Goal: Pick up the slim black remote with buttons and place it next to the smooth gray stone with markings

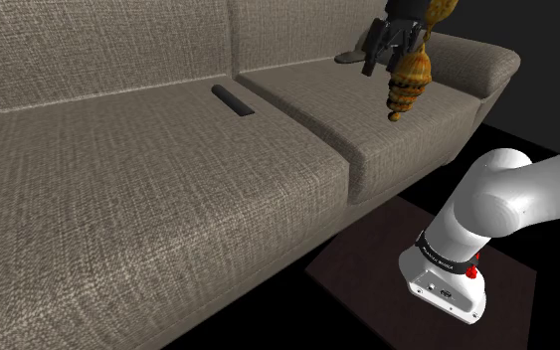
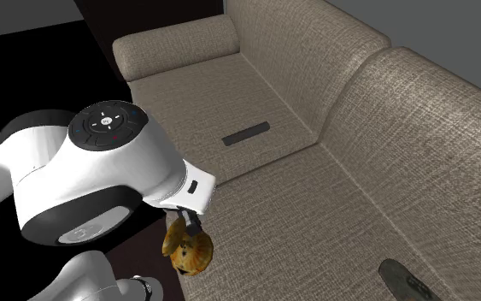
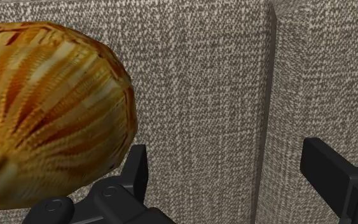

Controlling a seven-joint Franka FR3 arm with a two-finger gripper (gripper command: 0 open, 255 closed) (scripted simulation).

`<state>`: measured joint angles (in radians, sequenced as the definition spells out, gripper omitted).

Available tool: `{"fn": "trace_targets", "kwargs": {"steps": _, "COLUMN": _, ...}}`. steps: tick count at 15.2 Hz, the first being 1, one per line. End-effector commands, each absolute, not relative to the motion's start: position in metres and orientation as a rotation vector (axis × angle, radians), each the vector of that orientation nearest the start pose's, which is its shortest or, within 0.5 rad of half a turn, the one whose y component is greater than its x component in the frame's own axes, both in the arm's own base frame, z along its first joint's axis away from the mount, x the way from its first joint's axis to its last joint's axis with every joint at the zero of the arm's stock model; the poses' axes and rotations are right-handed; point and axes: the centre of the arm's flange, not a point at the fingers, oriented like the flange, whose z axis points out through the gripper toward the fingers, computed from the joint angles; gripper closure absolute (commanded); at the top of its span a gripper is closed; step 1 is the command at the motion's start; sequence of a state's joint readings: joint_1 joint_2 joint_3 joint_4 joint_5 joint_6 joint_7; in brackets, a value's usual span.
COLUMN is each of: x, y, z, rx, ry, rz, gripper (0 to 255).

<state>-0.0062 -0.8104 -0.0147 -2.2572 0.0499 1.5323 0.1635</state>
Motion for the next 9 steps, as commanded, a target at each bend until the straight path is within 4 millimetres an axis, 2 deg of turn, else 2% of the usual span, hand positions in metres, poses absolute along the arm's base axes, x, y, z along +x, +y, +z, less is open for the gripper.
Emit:
{"fn": "trace_targets", "kwargs": {"steps": 1, "x": 0.296, "y": -0.003, "z": 0.641, "rx": -3.061, "ry": 0.27, "rz": -0.124, "gripper": 0}}
{"fn": "trace_targets", "kwargs": {"steps": 9, "x": 0.385, "y": 0.053, "z": 0.62, "rx": -3.054, "ry": 0.307, "rz": -0.092, "gripper": 0}}
